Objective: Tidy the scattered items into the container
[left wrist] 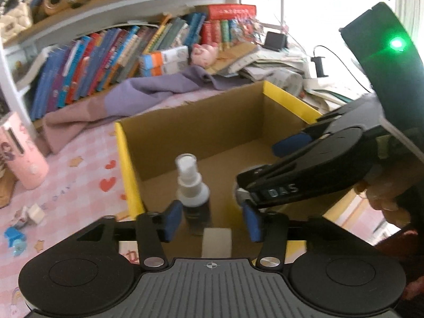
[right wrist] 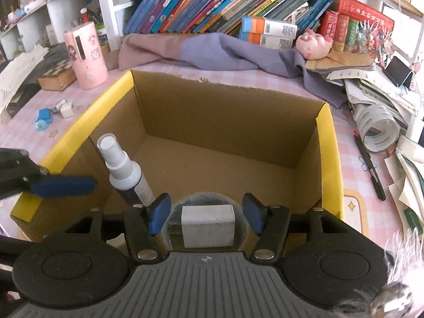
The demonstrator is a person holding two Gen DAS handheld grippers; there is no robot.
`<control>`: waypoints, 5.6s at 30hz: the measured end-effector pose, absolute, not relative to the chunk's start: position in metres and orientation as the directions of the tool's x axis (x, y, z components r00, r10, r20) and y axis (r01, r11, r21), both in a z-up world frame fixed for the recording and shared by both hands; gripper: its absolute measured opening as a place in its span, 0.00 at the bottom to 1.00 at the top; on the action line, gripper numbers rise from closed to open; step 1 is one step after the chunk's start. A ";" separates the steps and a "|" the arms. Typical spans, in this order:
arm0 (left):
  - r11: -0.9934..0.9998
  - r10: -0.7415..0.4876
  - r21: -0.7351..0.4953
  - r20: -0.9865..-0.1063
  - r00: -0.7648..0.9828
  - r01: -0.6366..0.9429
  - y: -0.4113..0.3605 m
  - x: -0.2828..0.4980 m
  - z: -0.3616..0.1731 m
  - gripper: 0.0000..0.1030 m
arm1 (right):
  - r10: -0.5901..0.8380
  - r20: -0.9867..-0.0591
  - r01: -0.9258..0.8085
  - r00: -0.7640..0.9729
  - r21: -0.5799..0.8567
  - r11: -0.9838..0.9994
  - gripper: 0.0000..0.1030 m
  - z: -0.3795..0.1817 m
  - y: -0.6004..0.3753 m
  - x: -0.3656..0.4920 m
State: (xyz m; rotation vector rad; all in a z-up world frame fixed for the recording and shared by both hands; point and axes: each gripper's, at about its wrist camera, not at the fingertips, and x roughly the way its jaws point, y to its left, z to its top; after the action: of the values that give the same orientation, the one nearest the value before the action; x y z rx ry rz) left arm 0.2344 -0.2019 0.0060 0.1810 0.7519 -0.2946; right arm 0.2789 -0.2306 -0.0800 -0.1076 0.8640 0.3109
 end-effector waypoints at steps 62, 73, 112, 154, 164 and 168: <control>0.925 -0.290 0.027 -0.595 0.750 0.379 -0.094 0.062 0.023 0.81 | -0.040 -0.600 0.065 0.799 0.020 0.998 0.79 -0.050 -0.150 0.054; 0.939 -0.271 -0.003 -0.622 0.735 0.344 -0.070 0.038 0.015 0.81 | -0.022 -0.647 0.045 0.762 0.020 0.999 0.79 -0.062 -0.121 0.030; 0.992 -0.069 0.033 -0.661 0.747 0.120 0.011 0.007 0.010 0.82 | 0.211 -0.721 -0.258 0.660 0.047 0.965 0.80 -0.073 -0.014 0.049; 0.999 0.041 0.031 -0.670 0.741 -0.027 0.064 0.147 0.004 0.82 | 0.317 -0.711 -0.401 0.628 0.053 0.914 0.80 -0.071 0.031 0.221; 0.994 0.089 0.012 -0.686 0.722 -0.111 0.080 0.189 -0.006 0.82 | 0.357 -0.716 -0.449 0.601 0.067 0.891 0.80 -0.078 0.045 0.279; 0.991 0.099 0.005 -0.692 0.715 -0.132 0.084 0.207 -0.015 0.82 | 0.368 -0.723 -0.463 0.585 0.075 0.883 0.79 -0.086 0.053 0.299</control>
State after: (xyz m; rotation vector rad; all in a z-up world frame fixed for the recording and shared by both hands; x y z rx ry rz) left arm 0.2066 0.0836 -0.0147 -0.0456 0.7640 0.1284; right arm 0.2990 0.0527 -0.0858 -0.1265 0.8121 0.4860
